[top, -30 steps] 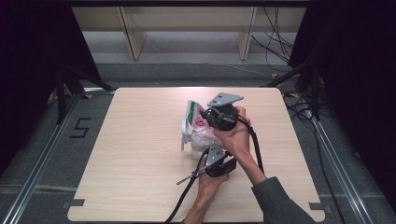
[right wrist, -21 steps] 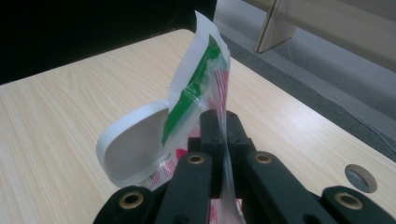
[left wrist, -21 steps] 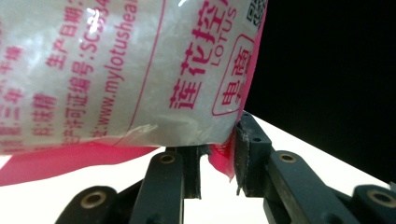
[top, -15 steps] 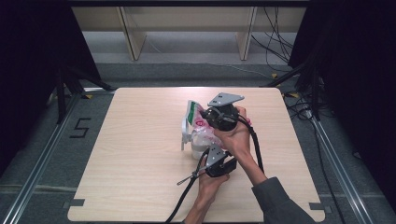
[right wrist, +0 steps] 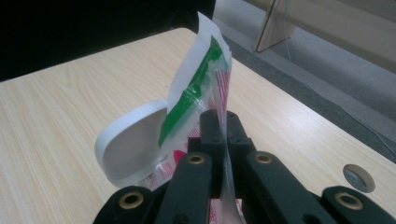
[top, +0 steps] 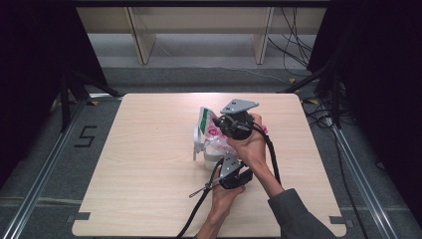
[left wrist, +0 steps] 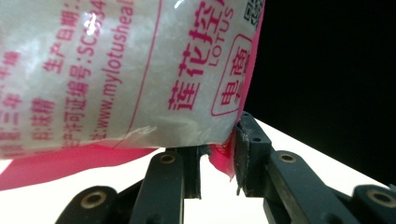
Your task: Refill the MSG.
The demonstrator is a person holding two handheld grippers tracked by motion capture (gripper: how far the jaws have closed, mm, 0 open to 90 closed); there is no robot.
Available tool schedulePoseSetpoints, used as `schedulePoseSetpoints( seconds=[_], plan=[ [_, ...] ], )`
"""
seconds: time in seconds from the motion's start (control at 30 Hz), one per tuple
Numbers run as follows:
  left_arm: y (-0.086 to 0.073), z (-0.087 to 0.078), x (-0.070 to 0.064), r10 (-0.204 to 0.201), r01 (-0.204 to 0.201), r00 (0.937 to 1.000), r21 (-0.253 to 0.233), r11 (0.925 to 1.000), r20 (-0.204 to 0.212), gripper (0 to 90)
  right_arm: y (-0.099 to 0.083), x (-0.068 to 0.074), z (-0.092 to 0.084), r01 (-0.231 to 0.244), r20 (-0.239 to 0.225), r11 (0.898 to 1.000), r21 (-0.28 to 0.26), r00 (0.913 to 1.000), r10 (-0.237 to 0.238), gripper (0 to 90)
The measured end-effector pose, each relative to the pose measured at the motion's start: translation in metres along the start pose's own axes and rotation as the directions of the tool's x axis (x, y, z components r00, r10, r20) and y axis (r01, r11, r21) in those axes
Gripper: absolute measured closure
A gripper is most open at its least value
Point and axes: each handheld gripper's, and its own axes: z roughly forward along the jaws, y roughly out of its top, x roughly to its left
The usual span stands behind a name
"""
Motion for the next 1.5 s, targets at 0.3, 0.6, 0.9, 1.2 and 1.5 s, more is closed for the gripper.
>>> schedulePoseSetpoints(
  seconds=[0.3,0.6,0.9,1.2,1.5],
  plan=[
    [-0.0006,0.0016,0.0008,0.001,-0.001,0.9999,0.004,1.0000,-0.011,73.9,-0.0006,0.0015,0.0025,0.010,0.010,1.000,-0.008,0.9999,-0.010,90.0],
    [0.0016,0.0047,0.0039,-0.009,0.009,0.9999,0.000,1.0000,-0.006,74.0,0.0015,-0.0015,0.0058,0.036,0.022,0.999,-0.007,0.9991,-0.036,90.0],
    [0.0030,0.0035,0.0039,-0.001,0.001,1.0000,0.000,1.0000,-0.010,74.0,0.0032,-0.0018,0.0031,-0.005,0.006,1.000,0.004,1.0000,0.005,90.0],
    [0.0026,0.0035,0.0027,-0.001,0.001,1.0000,0.004,1.0000,-0.006,74.0,0.0030,-0.0016,0.0057,0.027,0.013,1.000,0.012,0.9996,-0.027,90.0],
    [0.0029,0.0029,0.0029,0.002,-0.002,1.0000,0.002,1.0000,-0.005,74.0,0.0025,0.0002,0.0076,0.010,0.025,1.000,0.013,0.9996,-0.011,90.0]
  ],
)
